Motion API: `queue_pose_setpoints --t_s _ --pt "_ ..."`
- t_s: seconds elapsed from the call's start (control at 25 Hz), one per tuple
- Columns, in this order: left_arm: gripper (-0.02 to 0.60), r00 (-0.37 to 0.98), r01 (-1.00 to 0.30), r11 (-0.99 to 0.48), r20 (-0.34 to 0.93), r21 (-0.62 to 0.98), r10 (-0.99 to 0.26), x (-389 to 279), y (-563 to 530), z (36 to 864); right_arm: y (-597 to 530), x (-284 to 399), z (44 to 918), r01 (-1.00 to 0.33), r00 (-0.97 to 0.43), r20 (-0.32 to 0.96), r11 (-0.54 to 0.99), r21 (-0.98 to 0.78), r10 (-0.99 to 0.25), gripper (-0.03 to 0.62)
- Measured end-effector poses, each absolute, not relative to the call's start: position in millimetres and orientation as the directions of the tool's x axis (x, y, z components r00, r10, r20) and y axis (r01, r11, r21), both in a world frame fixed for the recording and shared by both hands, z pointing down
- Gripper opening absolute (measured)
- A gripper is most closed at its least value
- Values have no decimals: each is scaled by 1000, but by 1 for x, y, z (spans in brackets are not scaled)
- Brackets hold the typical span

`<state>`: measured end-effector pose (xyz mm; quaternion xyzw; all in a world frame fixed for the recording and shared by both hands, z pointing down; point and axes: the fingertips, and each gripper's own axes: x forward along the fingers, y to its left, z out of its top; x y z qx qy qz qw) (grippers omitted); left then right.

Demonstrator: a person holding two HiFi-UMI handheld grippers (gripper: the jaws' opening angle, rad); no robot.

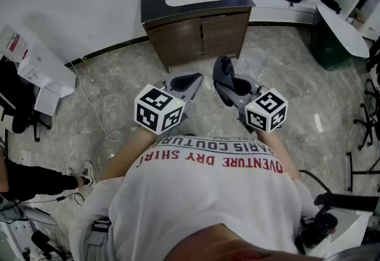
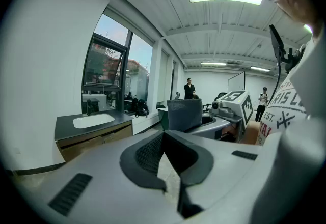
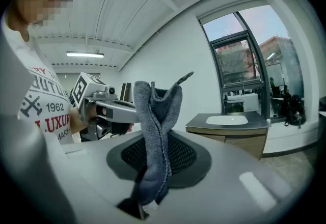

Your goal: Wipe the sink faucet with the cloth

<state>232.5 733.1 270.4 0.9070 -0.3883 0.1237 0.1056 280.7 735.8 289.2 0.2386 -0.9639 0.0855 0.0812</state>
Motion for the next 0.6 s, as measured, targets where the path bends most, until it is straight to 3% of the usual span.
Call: queue_pose_setpoints --t_s 0.6 --pt "2 669 -730 -677 298 93 -681 228 729 265 731 280 286 -478 -871 195 869 -129 -451 71"
